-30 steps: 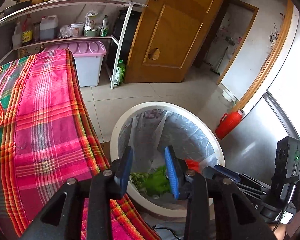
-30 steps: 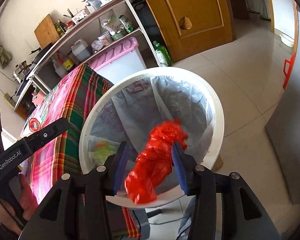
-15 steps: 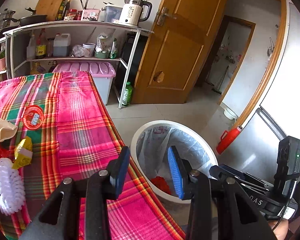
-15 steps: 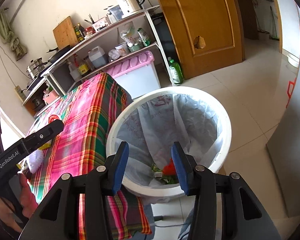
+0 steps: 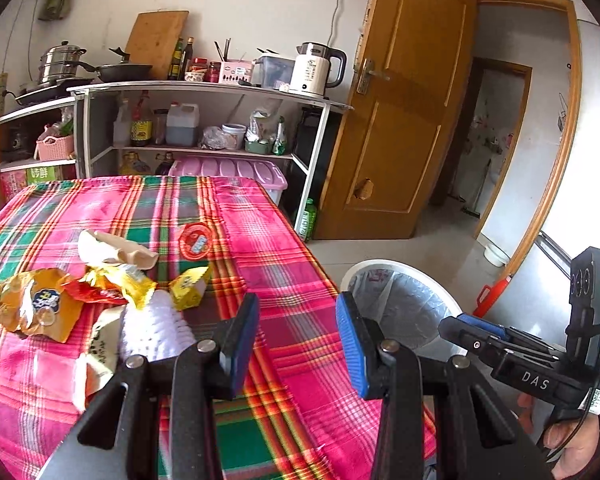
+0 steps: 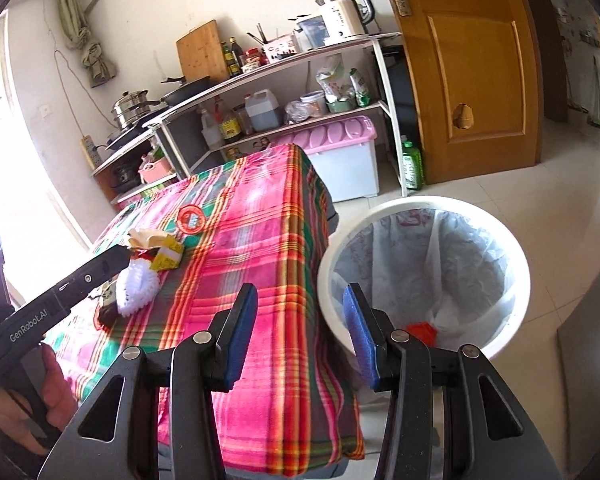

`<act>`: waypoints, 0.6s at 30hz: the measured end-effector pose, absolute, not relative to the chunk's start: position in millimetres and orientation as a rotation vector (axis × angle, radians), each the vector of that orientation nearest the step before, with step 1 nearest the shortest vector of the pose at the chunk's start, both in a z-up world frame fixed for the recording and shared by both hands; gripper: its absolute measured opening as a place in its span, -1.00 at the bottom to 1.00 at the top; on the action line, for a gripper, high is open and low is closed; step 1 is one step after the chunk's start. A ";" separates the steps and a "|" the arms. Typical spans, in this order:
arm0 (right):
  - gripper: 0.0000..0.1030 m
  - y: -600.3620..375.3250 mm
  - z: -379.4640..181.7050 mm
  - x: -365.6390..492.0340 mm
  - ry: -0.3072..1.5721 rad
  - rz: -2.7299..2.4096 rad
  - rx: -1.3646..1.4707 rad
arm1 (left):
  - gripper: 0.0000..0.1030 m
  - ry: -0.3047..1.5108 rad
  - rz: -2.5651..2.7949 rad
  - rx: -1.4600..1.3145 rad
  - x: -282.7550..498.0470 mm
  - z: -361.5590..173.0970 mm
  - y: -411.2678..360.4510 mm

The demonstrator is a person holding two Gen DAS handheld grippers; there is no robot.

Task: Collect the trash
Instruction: 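Move both open tools back over the trash on the table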

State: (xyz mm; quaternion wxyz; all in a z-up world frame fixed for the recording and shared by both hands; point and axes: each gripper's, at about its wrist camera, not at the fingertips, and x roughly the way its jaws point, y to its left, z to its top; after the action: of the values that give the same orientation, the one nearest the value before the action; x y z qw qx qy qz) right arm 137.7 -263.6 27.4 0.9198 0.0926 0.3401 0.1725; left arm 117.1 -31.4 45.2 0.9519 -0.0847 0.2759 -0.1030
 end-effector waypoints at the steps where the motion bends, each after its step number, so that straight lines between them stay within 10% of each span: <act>1: -0.11 -258.7 27.8 136.3 0.700 0.373 0.189 | -0.09 0.557 -0.194 -0.174 113.3 45.0 -25.3; 18: -0.11 -185.5 21.9 136.5 0.752 0.545 0.112 | 0.14 0.542 0.059 -0.255 76.1 21.9 71.7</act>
State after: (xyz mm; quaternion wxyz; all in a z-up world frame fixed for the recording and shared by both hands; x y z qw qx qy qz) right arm 136.5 -185.5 21.9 0.8926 0.0539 0.3624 0.2626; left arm 76.1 71.7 21.9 0.9551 -0.1257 0.2668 0.0289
